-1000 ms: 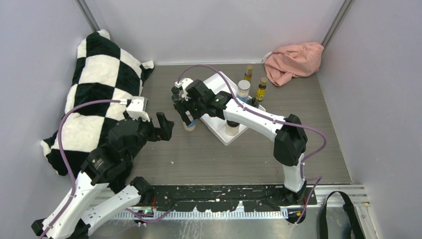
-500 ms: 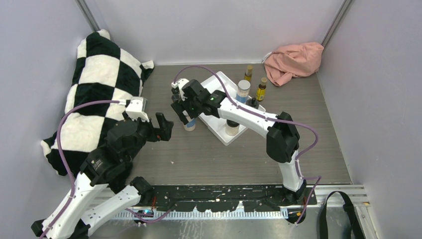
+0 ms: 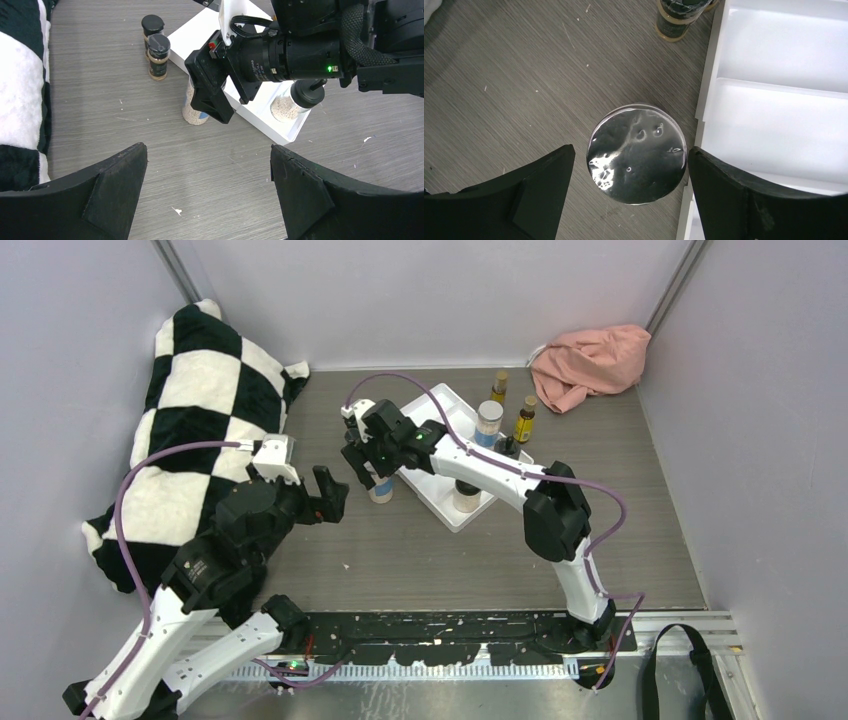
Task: Organize the condiment bottles
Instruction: Pick up the bottle from the center of the board.
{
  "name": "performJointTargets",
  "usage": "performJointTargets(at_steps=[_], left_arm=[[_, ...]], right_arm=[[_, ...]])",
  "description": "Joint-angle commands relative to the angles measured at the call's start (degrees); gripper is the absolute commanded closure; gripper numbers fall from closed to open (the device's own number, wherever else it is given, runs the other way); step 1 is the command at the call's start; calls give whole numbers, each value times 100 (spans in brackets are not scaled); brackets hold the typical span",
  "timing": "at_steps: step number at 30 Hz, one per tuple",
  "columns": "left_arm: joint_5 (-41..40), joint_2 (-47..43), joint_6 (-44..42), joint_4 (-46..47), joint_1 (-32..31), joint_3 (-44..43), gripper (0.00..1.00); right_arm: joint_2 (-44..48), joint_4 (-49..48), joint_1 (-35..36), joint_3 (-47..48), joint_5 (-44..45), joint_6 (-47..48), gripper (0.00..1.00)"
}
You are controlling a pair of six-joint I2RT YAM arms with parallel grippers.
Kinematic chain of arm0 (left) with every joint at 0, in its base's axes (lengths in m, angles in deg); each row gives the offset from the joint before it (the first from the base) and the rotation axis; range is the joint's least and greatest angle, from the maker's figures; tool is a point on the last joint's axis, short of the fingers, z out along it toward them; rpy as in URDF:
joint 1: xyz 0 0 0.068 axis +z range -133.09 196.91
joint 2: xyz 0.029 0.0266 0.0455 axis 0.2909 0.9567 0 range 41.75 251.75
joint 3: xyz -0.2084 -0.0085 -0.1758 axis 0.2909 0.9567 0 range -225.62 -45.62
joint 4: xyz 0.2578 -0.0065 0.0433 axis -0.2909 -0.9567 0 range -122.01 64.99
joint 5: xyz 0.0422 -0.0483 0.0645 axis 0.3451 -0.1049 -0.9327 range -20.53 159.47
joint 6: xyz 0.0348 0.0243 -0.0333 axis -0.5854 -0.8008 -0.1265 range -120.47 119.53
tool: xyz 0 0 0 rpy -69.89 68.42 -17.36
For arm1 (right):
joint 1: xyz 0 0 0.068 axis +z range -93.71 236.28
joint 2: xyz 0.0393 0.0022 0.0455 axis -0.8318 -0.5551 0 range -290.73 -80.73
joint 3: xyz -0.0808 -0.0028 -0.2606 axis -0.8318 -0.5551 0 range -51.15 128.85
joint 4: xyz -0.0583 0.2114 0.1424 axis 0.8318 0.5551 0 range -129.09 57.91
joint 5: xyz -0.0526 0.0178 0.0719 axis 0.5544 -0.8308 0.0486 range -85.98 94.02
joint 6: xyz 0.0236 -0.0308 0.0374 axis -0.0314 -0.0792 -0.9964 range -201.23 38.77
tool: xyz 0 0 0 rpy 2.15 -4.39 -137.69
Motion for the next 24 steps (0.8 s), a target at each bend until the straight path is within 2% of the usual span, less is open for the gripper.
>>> performJointTargets(at_steps=[1,7,14,17,24], left_arm=[[-65,3,-14,347,-16,45,6],[-41,65,-25,417,-16,25,6],[-74,13,-39,407,-16,73,6],[-87,-4,-32,394,-13,88,6],[-91,-40,-13,362,-16,81,6]], right_arm=[[-24,-71,-53,387,-244,89,13],[-110,-3,-66,537,-244,115,23],[-181,127,-78,663,-216,148,48],[-179,145,-81,644,-232,127,63],[-85,154,-76,640,-195,107,82]])
